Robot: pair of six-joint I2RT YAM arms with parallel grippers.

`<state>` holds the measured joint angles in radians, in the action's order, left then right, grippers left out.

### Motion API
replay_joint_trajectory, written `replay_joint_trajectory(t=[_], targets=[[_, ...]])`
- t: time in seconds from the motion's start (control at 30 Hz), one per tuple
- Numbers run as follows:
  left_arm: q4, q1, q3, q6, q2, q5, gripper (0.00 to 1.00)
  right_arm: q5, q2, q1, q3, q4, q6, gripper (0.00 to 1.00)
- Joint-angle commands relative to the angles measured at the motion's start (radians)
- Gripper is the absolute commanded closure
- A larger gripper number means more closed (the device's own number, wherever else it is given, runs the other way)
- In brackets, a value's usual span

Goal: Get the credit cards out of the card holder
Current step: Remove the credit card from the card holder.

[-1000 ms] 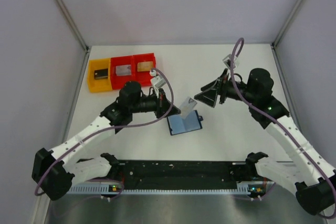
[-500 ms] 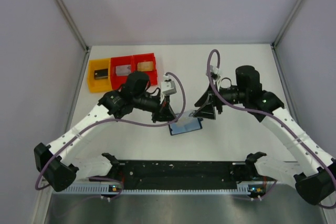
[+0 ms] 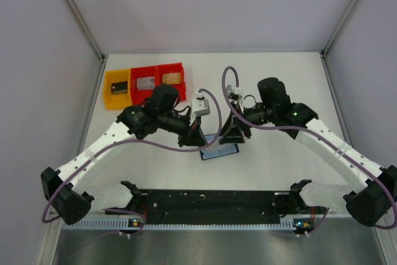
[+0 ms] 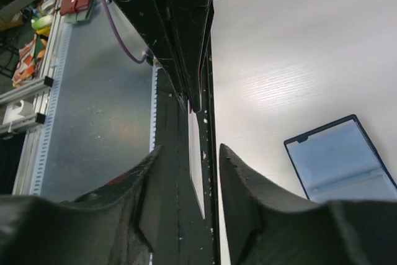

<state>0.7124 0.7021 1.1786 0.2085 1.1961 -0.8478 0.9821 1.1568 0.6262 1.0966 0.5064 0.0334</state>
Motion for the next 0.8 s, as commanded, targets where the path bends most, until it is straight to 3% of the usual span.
replay_joint_trajectory(t=[0.0, 0.1, 0.13, 0.2, 0.3, 0.5, 0.57, 0.77], targets=[[0.007, 0.005, 0.038, 0.029, -0.006, -0.011, 1.0, 0.015, 0.012, 0.024, 0.059, -0.006, 0.034, 0.69], [0.001, 0.004, 0.035, 0.025, -0.015, -0.001, 1.0, -0.016, 0.012, 0.026, 0.06, -0.005, 0.025, 0.96], [-0.011, 0.005, 0.03, 0.016, -0.021, 0.016, 1.0, -0.034, 0.012, 0.026, 0.06, -0.005, 0.019, 1.0], [-0.063, 0.004, 0.006, -0.023, -0.047, 0.055, 0.98, -0.066, 0.009, 0.024, 0.06, -0.012, 0.002, 1.0], [-0.21, -0.006, -0.063, -0.162, -0.125, 0.243, 0.81, -0.172, -0.011, 0.021, 0.039, -0.08, -0.11, 1.0], [-0.701, -0.044, -0.362, -0.588, -0.366, 0.576, 0.37, -0.354, -0.107, -0.003, -0.136, -0.538, -0.525, 1.0], [-0.841, -0.044, -0.471, -0.711, -0.436, 0.653, 0.29, -0.434, -0.13, -0.005, -0.19, -0.636, -0.625, 1.0], [-1.168, -0.041, -0.701, -1.047, -0.507, 0.701, 0.26, -0.611, -0.167, 0.0, -0.395, -1.021, -0.982, 1.0]])
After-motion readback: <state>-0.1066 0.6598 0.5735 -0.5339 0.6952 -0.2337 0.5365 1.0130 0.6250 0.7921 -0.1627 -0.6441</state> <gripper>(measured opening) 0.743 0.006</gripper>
